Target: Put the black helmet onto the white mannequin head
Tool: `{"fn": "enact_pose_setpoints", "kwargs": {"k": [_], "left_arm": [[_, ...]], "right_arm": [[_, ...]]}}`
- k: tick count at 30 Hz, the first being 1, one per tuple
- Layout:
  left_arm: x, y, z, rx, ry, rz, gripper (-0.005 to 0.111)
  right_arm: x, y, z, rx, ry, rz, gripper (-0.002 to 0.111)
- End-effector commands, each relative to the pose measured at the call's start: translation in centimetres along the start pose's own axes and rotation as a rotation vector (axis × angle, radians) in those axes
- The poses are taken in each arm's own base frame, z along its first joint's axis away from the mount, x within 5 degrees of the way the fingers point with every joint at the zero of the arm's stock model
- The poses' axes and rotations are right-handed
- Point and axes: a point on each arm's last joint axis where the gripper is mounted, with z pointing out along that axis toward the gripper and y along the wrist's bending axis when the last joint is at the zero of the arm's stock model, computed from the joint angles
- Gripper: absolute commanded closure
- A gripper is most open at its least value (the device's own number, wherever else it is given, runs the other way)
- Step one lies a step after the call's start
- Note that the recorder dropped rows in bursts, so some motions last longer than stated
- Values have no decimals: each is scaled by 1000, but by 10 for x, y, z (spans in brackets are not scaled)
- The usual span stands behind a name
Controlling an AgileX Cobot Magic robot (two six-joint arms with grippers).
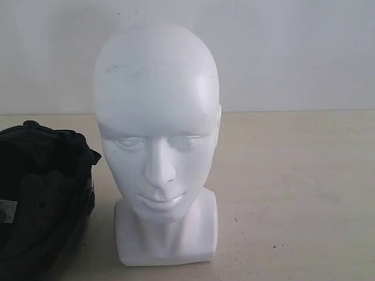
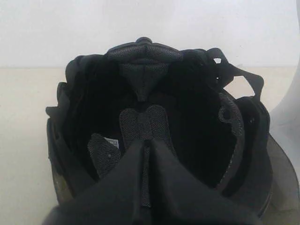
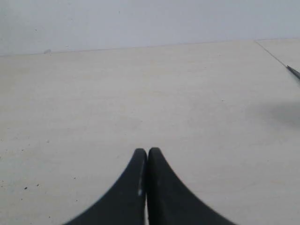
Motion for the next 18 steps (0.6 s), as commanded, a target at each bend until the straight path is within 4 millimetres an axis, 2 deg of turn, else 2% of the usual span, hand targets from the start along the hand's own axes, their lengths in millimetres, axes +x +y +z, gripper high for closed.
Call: {"fn": "enact_pose_setpoints", "kwargs": {"k": [1,16,18], "left_arm": [[1,0,0,0,4,-9,102],[1,0,0,0,4,-9,102],[-4,1,0,-15,-59,46,102]], "right_arm": [[-2,0,0,3,-19,-8,108],[-2,0,0,3,-19,-8,108],[-2,0,0,3,-19,-8,108]]}}
